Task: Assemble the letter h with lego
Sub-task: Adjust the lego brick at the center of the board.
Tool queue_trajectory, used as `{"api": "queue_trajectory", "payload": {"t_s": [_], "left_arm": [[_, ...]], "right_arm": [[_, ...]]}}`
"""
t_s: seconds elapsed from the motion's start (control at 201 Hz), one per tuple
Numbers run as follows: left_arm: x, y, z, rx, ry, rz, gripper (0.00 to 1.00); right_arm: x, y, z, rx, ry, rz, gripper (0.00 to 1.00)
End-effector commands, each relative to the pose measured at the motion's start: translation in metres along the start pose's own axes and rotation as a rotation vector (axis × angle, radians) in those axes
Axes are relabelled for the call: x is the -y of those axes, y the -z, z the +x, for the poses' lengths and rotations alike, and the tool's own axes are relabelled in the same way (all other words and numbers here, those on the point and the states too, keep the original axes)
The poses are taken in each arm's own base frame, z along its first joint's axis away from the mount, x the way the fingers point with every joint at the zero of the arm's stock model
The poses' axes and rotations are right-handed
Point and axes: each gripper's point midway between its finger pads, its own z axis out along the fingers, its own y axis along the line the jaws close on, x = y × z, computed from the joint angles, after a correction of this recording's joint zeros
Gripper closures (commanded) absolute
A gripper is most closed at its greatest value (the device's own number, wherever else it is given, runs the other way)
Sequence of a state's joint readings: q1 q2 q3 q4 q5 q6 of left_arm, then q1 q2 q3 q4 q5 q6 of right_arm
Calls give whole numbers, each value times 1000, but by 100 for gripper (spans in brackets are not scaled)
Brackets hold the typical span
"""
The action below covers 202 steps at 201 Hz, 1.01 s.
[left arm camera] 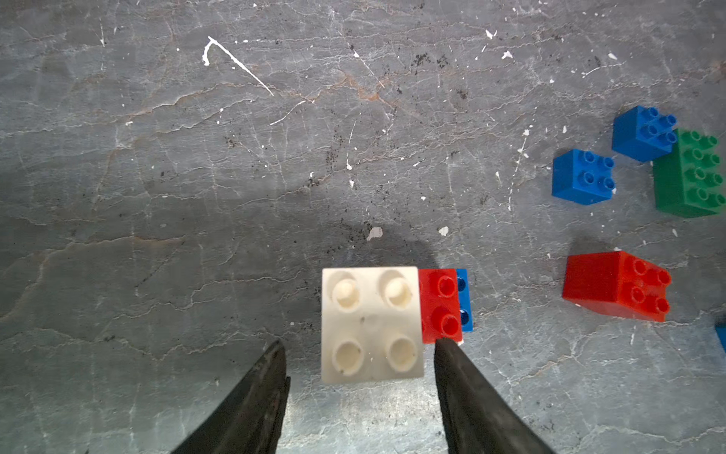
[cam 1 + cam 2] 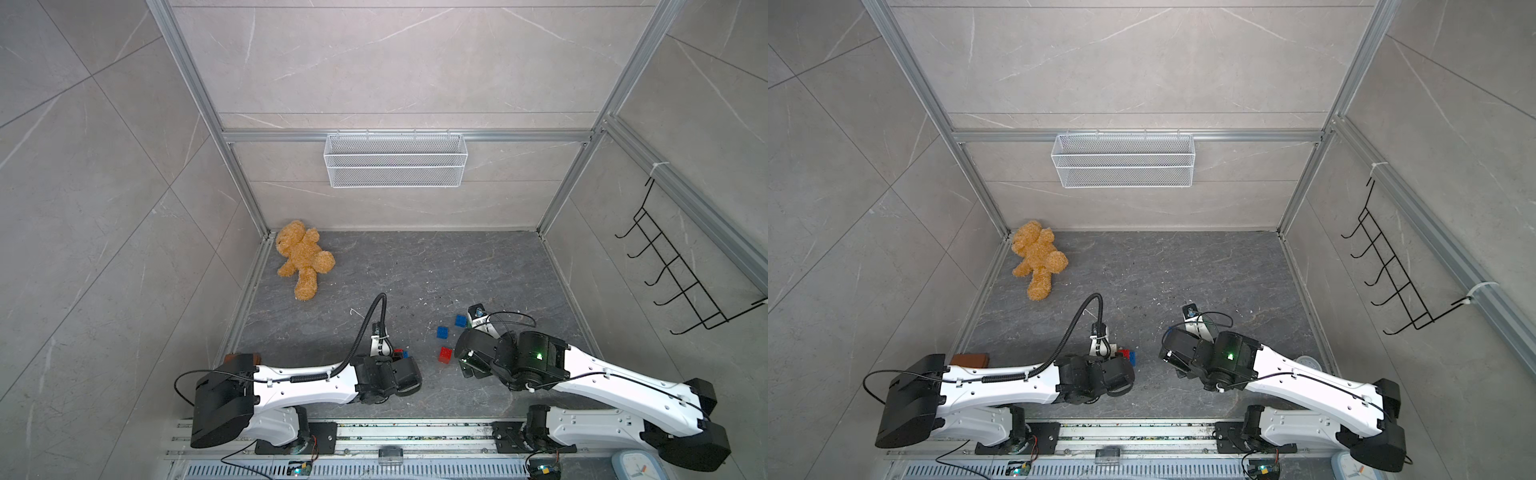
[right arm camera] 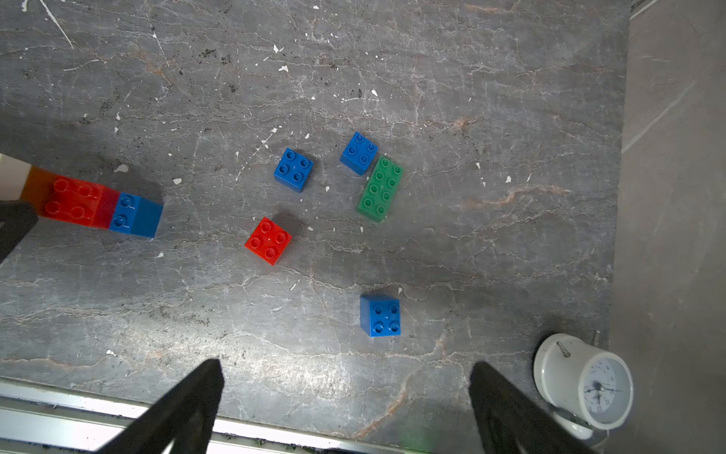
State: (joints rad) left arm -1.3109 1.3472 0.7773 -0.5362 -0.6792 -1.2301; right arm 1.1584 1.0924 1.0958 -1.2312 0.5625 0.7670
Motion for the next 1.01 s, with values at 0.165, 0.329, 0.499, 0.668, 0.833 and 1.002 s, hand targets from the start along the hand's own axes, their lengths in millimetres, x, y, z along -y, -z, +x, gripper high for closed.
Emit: {"api": "queue_trajectory", "payload": {"t_s": [0.165, 0.329, 0.499, 0.668, 0.833, 1.002], "left_arm": [[-3, -2, -15, 61, 24, -12, 46], [-5, -5, -16, 60, 30, -7, 50], [-4, -7, -16, 55, 25, -7, 50], [0, -12, -14, 46, 22, -8, 51], [2, -16, -14, 41, 25, -10, 55], [2, -17, -17, 43, 25, -15, 60]], "right_arm": [[5, -2, 4, -8, 10, 44, 0], [5, -3, 4, -9, 11, 47, 0], [5, -3, 4, -9, 14, 49, 0], [5, -3, 4, -9, 13, 48, 0], [5, -3, 4, -8, 13, 50, 0], [5, -2, 4, -7, 15, 48, 0]]}}
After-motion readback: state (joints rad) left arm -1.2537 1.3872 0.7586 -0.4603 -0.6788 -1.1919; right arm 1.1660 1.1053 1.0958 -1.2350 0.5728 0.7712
